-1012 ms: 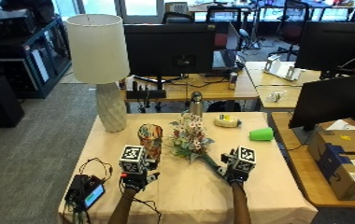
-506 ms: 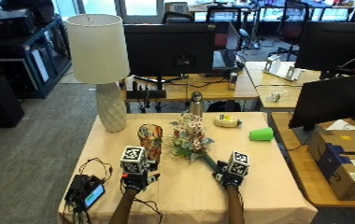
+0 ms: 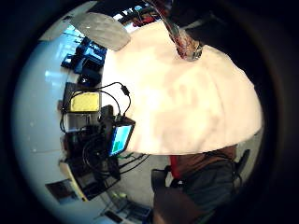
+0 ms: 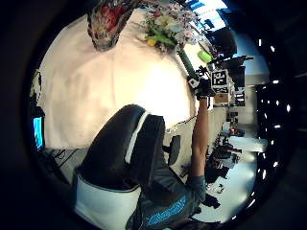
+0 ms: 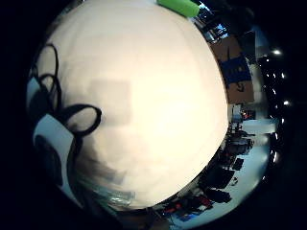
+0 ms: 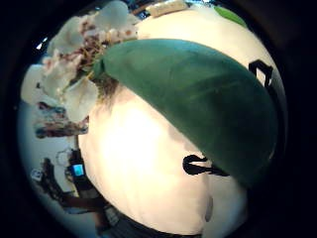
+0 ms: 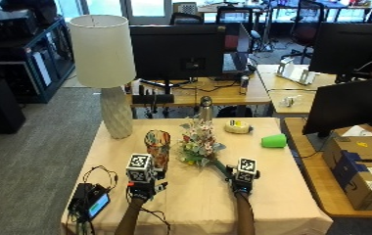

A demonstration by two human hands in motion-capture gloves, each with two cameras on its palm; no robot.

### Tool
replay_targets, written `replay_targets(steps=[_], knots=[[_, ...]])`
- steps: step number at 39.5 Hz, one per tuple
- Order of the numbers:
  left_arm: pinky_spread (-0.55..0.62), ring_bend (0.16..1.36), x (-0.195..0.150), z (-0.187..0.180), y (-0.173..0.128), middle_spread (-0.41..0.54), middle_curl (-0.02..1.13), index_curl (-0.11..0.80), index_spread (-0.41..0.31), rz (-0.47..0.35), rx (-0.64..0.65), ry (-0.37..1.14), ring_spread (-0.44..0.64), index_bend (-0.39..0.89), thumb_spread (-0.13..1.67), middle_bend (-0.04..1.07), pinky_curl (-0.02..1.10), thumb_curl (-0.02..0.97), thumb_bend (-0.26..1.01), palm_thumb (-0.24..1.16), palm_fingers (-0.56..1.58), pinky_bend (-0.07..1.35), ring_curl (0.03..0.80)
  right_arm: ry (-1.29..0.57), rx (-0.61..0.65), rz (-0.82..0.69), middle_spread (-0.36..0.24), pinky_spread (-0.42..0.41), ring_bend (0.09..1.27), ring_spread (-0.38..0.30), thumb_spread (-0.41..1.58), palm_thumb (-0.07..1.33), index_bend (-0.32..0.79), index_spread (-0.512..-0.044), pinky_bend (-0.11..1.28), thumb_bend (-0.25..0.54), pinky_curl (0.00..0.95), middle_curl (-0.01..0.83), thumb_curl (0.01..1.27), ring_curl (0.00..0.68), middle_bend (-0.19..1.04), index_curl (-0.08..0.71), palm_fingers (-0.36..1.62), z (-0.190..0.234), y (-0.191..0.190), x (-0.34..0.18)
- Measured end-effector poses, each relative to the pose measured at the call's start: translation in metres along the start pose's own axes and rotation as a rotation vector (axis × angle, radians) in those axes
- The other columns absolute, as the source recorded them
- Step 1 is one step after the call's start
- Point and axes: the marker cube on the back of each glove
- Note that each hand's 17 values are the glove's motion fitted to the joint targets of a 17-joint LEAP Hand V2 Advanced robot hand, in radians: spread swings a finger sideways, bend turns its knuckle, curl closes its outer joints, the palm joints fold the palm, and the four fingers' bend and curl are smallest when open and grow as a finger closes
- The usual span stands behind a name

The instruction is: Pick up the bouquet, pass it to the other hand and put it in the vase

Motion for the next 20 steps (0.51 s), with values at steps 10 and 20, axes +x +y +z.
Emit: replay_targets(steps=[10, 20], knots=[[0.43, 0.53, -0.004, 0.001, 0.000, 0.164, 0.31, 0.308, -0.039, -0.006, -0.005, -0.006, 0.38, 0.15, 1.07, 0.18, 0.33, 0.255, -0.02, 0.08, 0.22, 0.45, 0.265, 0.020, 0.026, 0.006, -0.165, -0.270, 0.88, -0.185, 0.70, 0.91, 0.19, -0.259, 0.63, 0.016, 0.442, 0.543, 0.56, 0.515, 0.59, 0.398, 1.44, -0.004, 0.002, 0.006], [0.43, 0.53, 0.002, -0.017, 0.001, 0.163, 0.31, 0.308, -0.036, 0.006, 0.037, 0.012, 0.38, 0.15, 1.07, 0.18, 0.34, 0.260, -0.02, 0.08, 0.22, 0.45, 0.268, -0.276, -0.003, 0.080, -0.162, -0.292, 0.94, -0.177, 0.64, 0.93, 0.20, -0.254, 0.67, -0.022, 0.459, 0.575, 0.62, 0.539, 0.65, 0.450, 1.41, -0.031, 0.009, -0.002]])
